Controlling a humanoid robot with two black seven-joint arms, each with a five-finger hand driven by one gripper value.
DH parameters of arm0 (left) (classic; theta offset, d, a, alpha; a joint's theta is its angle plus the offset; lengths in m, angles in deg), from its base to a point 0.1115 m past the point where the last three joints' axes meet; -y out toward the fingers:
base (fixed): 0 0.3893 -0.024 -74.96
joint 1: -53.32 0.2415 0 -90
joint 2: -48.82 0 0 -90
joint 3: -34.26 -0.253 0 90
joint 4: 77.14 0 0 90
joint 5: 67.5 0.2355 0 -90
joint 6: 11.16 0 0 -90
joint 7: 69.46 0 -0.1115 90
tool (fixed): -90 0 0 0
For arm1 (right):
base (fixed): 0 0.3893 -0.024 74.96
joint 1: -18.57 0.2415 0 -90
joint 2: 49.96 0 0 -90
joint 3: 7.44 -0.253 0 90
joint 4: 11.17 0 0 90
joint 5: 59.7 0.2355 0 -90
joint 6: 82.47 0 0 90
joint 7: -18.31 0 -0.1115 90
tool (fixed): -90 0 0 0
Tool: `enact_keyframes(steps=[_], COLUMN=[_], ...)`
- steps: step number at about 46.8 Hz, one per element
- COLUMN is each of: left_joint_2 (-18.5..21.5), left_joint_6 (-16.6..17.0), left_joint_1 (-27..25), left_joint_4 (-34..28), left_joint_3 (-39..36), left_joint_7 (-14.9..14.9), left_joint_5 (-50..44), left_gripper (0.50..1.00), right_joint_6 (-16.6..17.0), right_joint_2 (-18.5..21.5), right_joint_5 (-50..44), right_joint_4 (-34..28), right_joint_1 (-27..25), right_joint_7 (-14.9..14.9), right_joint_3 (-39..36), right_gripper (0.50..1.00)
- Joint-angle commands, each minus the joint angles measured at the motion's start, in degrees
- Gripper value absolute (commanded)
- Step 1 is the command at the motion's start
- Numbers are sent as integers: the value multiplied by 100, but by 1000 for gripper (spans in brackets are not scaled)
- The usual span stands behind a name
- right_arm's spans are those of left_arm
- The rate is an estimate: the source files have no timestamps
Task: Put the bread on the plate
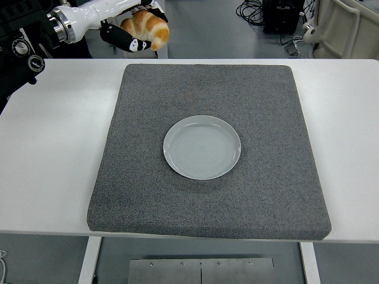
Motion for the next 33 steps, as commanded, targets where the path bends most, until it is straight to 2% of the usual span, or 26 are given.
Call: enact_keyframes(steps=[1, 16, 33], left_joint_2=[-33, -287, -542], left_joint_6=[3, 3, 3], left_joint_1=[6, -11, 24], left_joint_4=[-233, -804, -980], left_joint_3=[39, 56, 136], left_joint_7=[-33, -226, -279], left_joint_5=[9, 18, 88], left_gripper=[524, 527, 530], right_joint_6=[1, 1, 1], right_joint_2=[0, 0, 0], right_joint_5=[0, 0, 0], right_joint_4=[0, -9, 0], right_joint_1=[-2, -2, -2], right_joint_7=[0, 0, 0], right_joint_3=[0, 0, 8], right_gripper=[1000, 1000, 1000])
